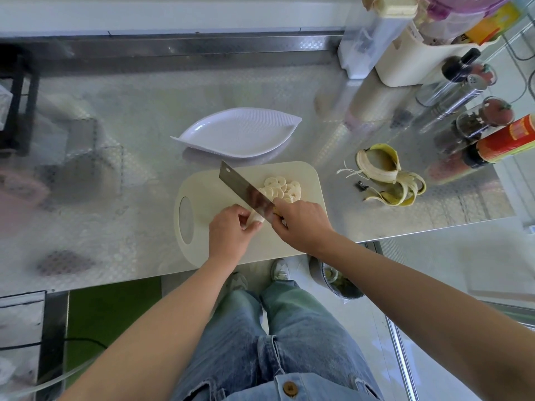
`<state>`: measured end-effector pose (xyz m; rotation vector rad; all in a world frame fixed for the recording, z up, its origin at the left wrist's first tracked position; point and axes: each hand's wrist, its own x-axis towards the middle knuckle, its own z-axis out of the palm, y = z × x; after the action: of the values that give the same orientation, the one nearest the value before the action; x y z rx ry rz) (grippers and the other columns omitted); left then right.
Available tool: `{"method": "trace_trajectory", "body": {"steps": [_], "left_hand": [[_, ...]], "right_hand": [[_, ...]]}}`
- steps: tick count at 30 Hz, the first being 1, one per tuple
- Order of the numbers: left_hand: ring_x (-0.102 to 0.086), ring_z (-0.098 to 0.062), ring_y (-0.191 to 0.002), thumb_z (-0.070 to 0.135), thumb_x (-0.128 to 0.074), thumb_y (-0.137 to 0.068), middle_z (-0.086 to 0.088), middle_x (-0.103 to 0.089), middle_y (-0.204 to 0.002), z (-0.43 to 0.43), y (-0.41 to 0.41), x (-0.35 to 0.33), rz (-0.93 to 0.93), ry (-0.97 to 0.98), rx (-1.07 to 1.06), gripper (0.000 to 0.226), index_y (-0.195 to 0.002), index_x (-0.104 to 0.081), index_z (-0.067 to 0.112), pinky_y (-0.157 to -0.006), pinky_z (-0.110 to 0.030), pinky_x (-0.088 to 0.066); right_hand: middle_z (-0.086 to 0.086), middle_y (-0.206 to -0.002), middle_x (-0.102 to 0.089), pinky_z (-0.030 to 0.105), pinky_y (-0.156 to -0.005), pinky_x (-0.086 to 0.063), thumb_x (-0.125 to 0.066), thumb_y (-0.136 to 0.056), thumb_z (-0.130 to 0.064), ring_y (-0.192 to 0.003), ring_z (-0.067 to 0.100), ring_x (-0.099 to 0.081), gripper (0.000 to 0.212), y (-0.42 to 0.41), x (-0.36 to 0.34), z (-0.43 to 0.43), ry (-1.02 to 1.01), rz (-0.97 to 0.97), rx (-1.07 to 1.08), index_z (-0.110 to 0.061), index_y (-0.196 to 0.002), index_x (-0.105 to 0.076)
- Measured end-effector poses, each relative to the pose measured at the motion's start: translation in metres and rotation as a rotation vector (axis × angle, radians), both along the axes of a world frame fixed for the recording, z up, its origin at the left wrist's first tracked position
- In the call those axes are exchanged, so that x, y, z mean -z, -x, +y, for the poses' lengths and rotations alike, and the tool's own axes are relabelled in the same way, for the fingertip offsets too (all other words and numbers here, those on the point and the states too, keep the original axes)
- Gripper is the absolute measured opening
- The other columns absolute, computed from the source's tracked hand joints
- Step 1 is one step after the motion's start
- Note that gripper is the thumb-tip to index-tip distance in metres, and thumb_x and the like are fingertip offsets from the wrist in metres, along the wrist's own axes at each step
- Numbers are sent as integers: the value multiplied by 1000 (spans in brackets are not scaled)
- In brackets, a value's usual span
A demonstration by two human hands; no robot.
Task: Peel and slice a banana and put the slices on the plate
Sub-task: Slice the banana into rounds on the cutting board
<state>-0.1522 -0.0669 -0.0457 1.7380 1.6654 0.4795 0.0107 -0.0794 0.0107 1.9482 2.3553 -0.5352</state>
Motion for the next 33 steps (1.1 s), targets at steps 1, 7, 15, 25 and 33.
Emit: {"method": "trace_trajectory", "body": {"steps": [1, 7, 15, 25, 33], "left_hand": [[-62, -16, -72, 35, -77, -77, 2, -68, -82, 0, 0, 0, 1, 0, 0, 23, -87, -68, 17, -67, -33, -48], [-62, -18, -72, 32, -79, -75, 1, -68, -79, 0, -1, -1, -24, 17, -24, 21, -85, -68, 16, -68, -33, -47], [-62, -19, -72, 34, -80, -74, -1, -68, -79, 0, -1, 0, -37, 46, -38, 25, -87, -68, 15, -71, -39, -51], [-62, -15, -72, 37, -78, -76, 2, -69, -82, 1, 0, 2, -12, 29, -22, 27, -87, -68, 16, -70, -34, -49], [-62, -16, -70, 37, -78, -75, 2, -70, -80, 2, -1, 2, 0, 32, -20, 26, -85, -67, 15, -69, -34, -49]], "right_hand": [[-6, -53, -29, 28, -52, -23, -38, -96, -30, -52, 23, -37, 19, 0, 1, 0, 0, -4, 2, -19, -81, -33], [-5, -55, -30, 27, -47, -16, -37, -95, -28, -52, 23, -35, 14, 1, 8, 0, 12, -43, -7, -17, -88, -41], [-1, -64, -41, 31, -55, -34, -34, -98, -33, -57, 24, -42, 25, 4, 20, -3, 48, -42, 5, -13, -99, -48], [1, -61, -42, 30, -54, -26, -40, -95, -30, -53, 26, -35, 18, 3, -6, 2, -16, 13, 25, -20, -81, -35], [-6, -53, -27, 28, -47, -14, -38, -95, -27, -44, 13, -24, 16, 2, -1, 1, 8, -32, 2, -20, -83, -31]]}}
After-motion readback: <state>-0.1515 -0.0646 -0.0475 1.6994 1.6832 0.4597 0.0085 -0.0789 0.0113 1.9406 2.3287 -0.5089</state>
